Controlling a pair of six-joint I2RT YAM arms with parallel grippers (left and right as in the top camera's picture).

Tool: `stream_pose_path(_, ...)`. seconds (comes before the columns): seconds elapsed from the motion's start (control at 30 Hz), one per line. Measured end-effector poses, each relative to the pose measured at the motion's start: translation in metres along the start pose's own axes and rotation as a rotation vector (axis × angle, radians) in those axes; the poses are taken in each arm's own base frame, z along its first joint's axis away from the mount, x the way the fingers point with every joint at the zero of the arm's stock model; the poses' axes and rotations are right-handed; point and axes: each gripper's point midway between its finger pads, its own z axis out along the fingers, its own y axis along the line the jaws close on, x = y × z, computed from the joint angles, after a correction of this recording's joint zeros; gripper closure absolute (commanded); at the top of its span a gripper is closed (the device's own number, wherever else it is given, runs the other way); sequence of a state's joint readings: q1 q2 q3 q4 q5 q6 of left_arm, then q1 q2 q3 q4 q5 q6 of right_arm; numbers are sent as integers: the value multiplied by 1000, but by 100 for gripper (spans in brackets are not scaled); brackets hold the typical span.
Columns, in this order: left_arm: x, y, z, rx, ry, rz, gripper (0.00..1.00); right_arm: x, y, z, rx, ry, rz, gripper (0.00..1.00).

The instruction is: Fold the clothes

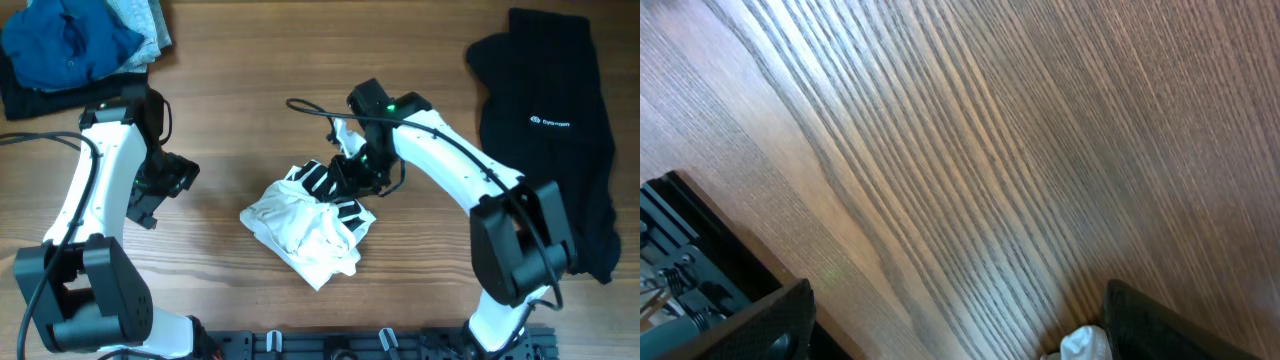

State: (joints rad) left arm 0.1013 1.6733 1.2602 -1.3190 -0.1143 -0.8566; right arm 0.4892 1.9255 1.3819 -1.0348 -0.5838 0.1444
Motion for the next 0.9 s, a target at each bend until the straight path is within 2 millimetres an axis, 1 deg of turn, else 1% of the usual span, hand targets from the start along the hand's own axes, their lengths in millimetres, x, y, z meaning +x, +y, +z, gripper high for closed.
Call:
stream_pose_path(0.17,0,0,0,0,0,3,8,8,17,11,-21,35,-45,54)
stream_pose_path(0.23,0,0,0,0,0,4,8,15,27,19,-21,59,-76,58)
stream_pose_path(0.33,0,0,0,0,0,7,8,27,43,34,-20,108,-118,81)
stream_pose_path(0.37,0,0,0,0,0,11,8,32,48,40,-19,128,-127,94)
stream_pose_path(0.43,0,0,0,0,1,16,8,41,53,49,-12,166,-130,96)
stream_pose_path(0.53,0,0,0,0,1,23,8,48,55,53,-4,190,-116,96)
stream_pose_path(0.57,0,0,0,0,1,23,7,53,53,51,4,212,-90,92)
stream_pose_path(0.6,0,0,0,0,1,26,7,55,52,50,7,221,-77,86)
stream_pose_path(0.63,0,0,0,1,0,26,7,57,52,50,9,228,-69,76)
stream_pose_path(0.67,0,0,0,2,0,26,7,60,53,47,13,241,-59,45)
stream_pose_path(0.7,0,-1,0,3,-2,26,6,61,55,43,16,249,-54,19)
stream_pose_path(0.73,-1,-1,0,6,-3,27,6,60,57,40,15,246,-53,9)
stream_pose_path(0.77,-1,-2,0,7,-4,28,6,58,60,38,13,242,-58,2)
stream_pose_path(0.8,-2,-2,0,9,-6,28,6,55,64,34,10,233,-65,0)
stream_pose_path(0.9,-2,-3,0,13,-9,28,5,49,73,28,2,208,-93,1)
